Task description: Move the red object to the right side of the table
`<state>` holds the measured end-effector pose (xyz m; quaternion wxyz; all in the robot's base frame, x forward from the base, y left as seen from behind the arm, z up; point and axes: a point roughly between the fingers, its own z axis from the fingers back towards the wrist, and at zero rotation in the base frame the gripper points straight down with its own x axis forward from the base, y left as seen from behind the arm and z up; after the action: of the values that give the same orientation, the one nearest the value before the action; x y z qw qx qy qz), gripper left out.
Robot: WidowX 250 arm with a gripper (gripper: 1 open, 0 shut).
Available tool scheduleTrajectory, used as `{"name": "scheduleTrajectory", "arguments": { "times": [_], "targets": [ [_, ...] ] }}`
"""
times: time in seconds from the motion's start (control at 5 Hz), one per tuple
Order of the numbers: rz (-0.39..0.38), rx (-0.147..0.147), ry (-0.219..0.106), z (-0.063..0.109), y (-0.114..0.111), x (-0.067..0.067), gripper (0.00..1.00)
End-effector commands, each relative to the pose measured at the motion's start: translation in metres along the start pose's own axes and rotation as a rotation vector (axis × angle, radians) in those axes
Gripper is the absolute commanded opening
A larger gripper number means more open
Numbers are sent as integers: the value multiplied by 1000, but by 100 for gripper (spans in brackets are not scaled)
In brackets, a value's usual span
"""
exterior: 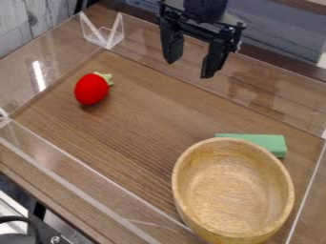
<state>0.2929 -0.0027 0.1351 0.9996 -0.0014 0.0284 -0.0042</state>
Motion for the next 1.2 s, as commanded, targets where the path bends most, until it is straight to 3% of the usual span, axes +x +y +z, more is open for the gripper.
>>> {"name": "scheduleTrajectory", "arguments": {
  "times": [0.0,0.2,0.4,0.6,0.8,1.0],
  "targets": [
    [-43,-2,24,-13,8,-7,100],
    [-217,18,40,-23,43,-16,100],
    [-321,45,21,-35,78,-31,100],
    [-364,70,-17,-44,108,-43,100],
    [-358,85,-54,-49,128,-38,100],
    [-382,88,-70,-60,136,-23,100]
  ]
}}
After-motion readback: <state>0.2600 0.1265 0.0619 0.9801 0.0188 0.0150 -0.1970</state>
